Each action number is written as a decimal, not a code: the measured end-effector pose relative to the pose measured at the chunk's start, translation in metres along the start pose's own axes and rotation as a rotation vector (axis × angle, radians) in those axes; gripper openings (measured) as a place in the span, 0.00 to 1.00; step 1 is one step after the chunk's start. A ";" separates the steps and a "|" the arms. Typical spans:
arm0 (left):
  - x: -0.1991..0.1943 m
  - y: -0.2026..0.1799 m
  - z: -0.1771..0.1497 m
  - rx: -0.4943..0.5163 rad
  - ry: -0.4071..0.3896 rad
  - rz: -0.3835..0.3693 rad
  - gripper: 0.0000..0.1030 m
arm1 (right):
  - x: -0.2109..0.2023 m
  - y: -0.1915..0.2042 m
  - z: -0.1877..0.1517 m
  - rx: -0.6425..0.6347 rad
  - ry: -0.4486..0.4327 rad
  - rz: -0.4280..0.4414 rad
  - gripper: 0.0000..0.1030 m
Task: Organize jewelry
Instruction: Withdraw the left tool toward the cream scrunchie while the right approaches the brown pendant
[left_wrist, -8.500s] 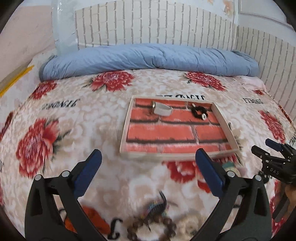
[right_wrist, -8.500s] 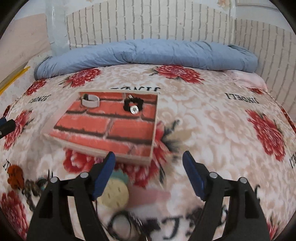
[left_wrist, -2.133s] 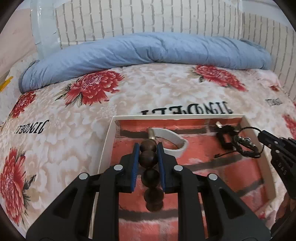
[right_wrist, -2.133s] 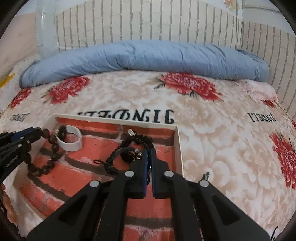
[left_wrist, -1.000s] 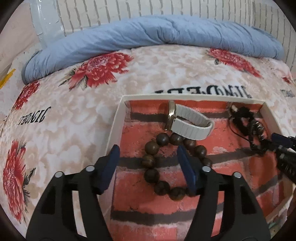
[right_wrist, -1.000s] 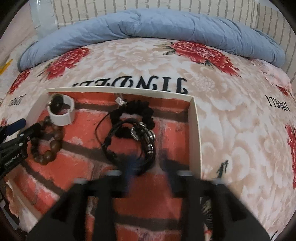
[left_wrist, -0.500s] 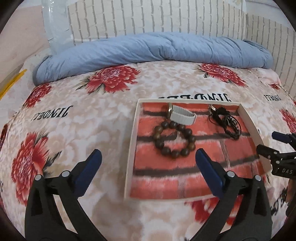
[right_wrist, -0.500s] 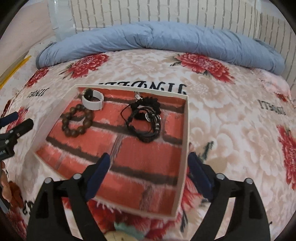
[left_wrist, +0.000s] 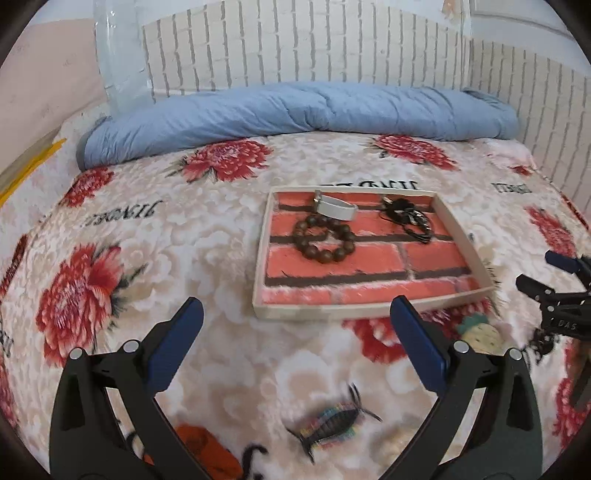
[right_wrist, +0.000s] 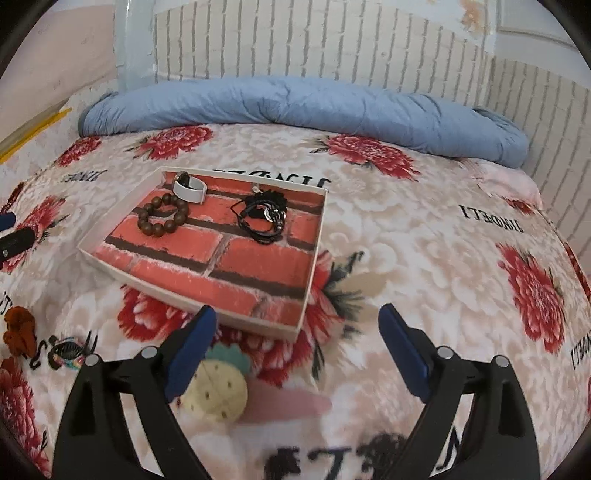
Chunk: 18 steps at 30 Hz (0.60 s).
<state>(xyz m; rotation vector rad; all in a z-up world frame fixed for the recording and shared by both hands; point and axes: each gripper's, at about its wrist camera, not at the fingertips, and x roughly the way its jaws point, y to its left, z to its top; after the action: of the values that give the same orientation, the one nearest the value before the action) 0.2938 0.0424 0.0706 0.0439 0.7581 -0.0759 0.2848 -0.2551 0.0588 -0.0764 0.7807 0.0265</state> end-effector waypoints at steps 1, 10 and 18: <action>-0.004 0.000 -0.004 -0.008 0.001 -0.005 0.95 | -0.005 -0.001 -0.005 0.009 -0.005 0.000 0.85; -0.030 -0.017 -0.046 -0.044 -0.014 -0.046 0.95 | -0.037 0.002 -0.054 0.022 -0.054 -0.027 0.85; -0.028 -0.038 -0.086 -0.032 0.011 -0.053 0.95 | -0.031 0.000 -0.092 0.051 -0.037 -0.042 0.85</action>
<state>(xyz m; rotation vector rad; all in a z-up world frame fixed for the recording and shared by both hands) 0.2116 0.0115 0.0267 -0.0064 0.7718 -0.1144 0.1984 -0.2625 0.0154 -0.0438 0.7423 -0.0315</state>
